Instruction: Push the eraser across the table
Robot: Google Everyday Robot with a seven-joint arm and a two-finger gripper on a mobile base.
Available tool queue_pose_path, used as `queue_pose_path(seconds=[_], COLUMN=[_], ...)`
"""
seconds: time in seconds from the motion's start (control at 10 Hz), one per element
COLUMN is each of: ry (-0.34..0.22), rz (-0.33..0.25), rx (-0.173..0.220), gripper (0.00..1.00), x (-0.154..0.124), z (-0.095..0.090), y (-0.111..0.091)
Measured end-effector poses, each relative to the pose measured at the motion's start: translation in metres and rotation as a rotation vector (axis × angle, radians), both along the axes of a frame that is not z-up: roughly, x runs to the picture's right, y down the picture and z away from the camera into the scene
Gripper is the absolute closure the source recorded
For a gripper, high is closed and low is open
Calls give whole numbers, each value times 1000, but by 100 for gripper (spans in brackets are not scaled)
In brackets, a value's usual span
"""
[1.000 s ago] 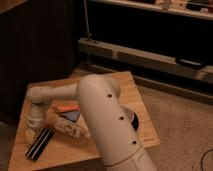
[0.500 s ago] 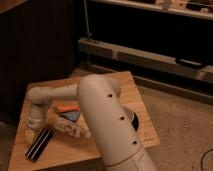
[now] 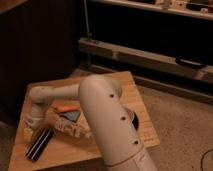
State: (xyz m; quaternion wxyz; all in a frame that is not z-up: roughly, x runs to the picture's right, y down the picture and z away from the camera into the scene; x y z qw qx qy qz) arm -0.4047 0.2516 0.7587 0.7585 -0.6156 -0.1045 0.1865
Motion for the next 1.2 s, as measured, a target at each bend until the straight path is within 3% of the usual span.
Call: queue_pose_path(seconds=[0.4,0.6,1.2], ry=[17,13,10], rz=[-40,-36,-100], rx=[8,1,-27], gripper=[98,98,98], x=[8,14,29], z=[1,4,-1], y=[9,13,23])
